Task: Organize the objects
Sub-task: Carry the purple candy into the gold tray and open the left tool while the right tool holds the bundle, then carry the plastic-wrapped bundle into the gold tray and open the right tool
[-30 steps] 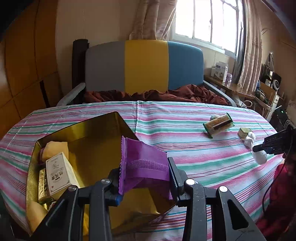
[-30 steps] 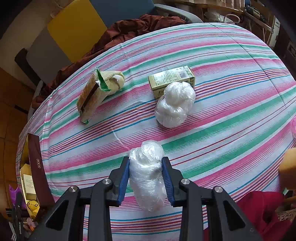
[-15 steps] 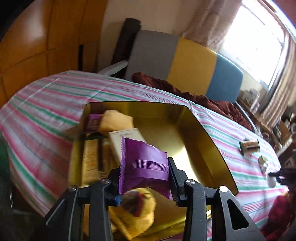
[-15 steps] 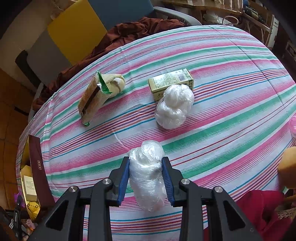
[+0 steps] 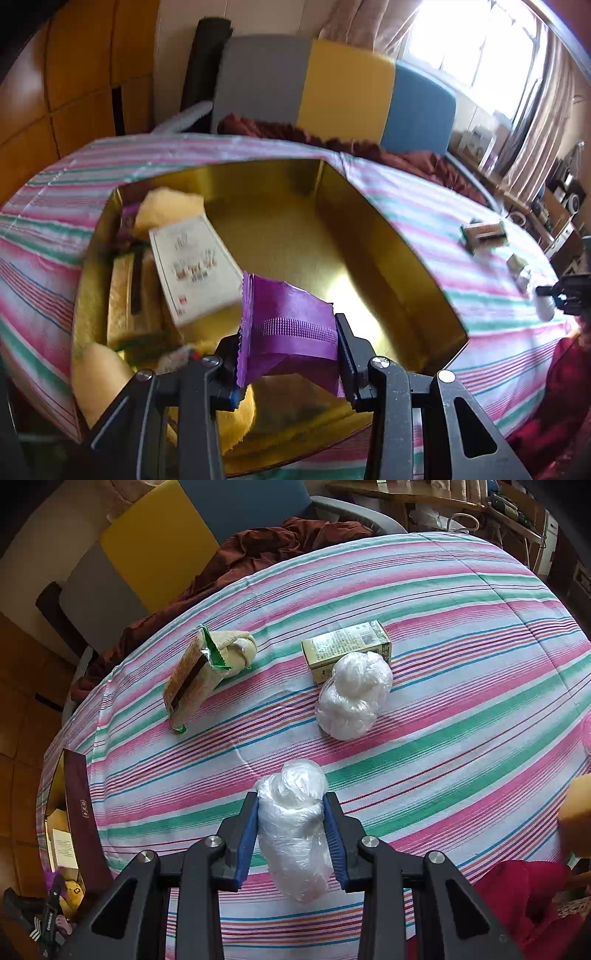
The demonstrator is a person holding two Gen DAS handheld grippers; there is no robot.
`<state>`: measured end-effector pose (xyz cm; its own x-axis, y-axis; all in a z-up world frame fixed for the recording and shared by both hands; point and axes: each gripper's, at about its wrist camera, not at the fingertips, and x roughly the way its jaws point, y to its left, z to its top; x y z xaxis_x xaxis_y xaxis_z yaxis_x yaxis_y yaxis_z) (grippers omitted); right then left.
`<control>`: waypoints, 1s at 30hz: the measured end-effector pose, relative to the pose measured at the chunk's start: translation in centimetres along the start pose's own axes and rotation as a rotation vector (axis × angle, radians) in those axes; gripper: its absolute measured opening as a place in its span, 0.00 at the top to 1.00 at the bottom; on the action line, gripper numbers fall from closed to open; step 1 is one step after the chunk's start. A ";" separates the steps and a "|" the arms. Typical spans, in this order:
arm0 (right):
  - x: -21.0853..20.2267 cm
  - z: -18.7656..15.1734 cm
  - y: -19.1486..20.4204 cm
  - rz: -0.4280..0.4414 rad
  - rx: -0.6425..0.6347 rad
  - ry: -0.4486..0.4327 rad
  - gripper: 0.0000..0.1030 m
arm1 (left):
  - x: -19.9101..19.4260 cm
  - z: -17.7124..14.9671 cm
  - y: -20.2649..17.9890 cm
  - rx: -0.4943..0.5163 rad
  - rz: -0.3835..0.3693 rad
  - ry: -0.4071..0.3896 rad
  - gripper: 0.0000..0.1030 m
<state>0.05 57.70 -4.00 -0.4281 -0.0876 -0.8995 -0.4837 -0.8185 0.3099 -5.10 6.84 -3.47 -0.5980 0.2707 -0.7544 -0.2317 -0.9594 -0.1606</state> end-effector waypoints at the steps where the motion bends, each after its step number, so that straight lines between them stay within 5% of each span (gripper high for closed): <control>1: 0.0 0.0 0.0 0.001 0.000 0.000 0.67 | 0.3 -0.3 0.1 0.002 0.011 0.009 0.61; 20: 0.1 -0.2 0.9 -0.027 -0.026 -0.002 0.67 | -2.3 -1.3 0.4 0.053 0.038 -0.060 0.54; 25: -0.2 -1.7 5.1 -0.023 -0.156 -0.025 0.67 | -3.9 -0.6 0.5 0.059 0.082 -0.116 0.52; 30: 0.5 -4.5 13.3 0.064 -0.342 -0.016 0.67 | -5.1 -0.1 1.2 0.049 0.120 -0.141 0.45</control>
<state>-3.16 44.20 -1.72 -0.4628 -0.1380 -0.8757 -0.1729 -0.9548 0.2418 -2.26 4.33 0.13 -0.7243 0.1667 -0.6690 -0.1874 -0.9814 -0.0417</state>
